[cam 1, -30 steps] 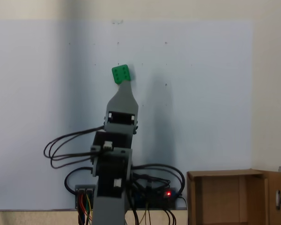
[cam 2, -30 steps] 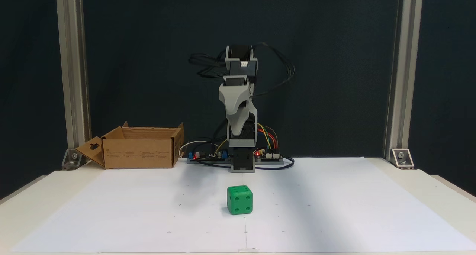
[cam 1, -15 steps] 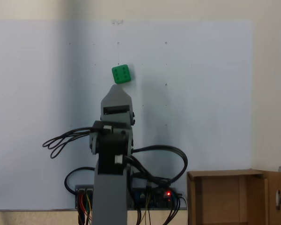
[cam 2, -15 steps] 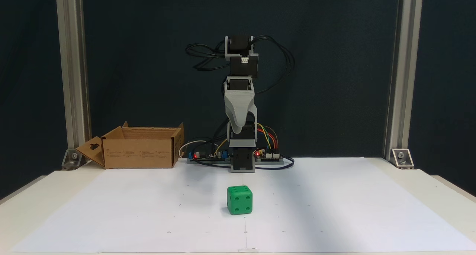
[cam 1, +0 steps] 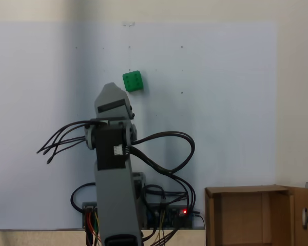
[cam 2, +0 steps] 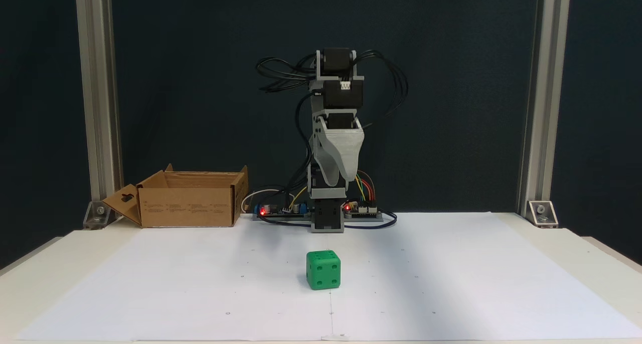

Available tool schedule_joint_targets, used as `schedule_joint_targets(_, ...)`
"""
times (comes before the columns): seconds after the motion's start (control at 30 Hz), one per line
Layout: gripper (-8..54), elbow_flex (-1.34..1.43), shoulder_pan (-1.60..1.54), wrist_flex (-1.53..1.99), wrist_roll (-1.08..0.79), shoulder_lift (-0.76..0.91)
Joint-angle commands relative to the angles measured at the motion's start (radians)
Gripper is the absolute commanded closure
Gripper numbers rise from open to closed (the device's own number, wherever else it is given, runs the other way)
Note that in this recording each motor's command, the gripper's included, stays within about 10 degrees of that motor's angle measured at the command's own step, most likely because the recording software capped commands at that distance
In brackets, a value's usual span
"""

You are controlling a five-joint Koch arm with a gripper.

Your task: Grasp a green dice and put it in the bin.

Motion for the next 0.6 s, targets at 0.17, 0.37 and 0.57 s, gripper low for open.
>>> schedule_joint_targets(0.17,2.5,-0.126,-0.028,-0.008,-0.097,-0.1)
schedule_joint_targets(0.37,2.5,-0.204,0.003,-0.017,-0.109,-0.207)
schedule_joint_targets(0.57,2.5,-0.227,0.026,-0.021,-0.11,-0.265)
